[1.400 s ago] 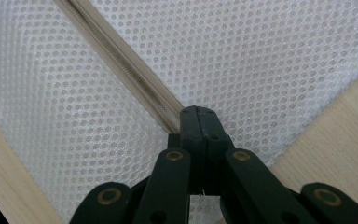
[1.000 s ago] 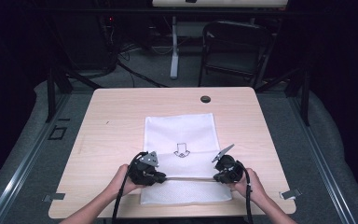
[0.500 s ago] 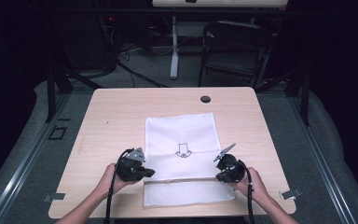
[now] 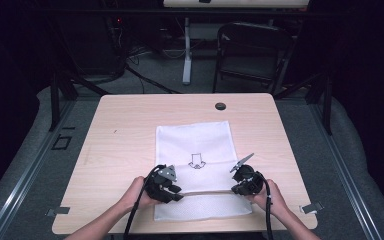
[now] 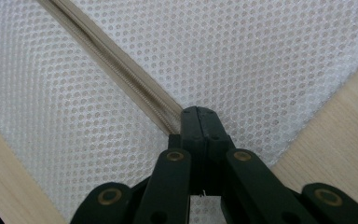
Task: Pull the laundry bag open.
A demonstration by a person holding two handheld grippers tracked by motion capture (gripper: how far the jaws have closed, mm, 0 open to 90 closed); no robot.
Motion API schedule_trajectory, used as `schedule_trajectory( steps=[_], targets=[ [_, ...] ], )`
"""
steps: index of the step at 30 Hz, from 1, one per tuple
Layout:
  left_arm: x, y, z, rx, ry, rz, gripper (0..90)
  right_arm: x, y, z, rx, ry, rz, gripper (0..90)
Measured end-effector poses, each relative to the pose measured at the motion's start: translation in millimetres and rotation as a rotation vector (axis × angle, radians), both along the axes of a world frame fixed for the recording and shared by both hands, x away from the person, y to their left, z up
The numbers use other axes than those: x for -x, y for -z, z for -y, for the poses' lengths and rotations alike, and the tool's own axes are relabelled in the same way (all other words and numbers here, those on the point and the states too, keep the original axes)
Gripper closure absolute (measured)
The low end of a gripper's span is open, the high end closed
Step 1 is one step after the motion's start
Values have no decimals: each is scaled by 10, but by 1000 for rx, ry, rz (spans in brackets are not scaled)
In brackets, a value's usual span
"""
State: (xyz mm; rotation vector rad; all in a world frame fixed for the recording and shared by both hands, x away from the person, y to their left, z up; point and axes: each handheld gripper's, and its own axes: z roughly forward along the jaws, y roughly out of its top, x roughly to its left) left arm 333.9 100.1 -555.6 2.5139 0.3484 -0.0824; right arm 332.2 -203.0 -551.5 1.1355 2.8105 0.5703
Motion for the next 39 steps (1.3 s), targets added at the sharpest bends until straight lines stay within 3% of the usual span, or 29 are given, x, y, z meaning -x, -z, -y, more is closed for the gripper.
schedule_trajectory(
  steps=[2,5,12,19,21,30,39],
  targets=[
    [30,37,65,-36,18,31,746,5,2,-5,0,6,3,900],
    [64,41,126,-55,51,60,808,11,4,-10,1,11,8,900],
    [55,41,141,-69,54,50,800,19,4,-30,14,9,19,900],
    [22,33,95,-61,21,29,816,13,-2,-19,16,2,12,900],
    [8,9,57,-39,12,28,816,15,-2,-20,17,1,14,900],
    [9,-87,19,-17,0,46,816,19,10,-29,6,9,18,900],
    [-3,-79,-2,-11,-5,45,817,15,-2,-22,14,0,8,900]
  ],
)
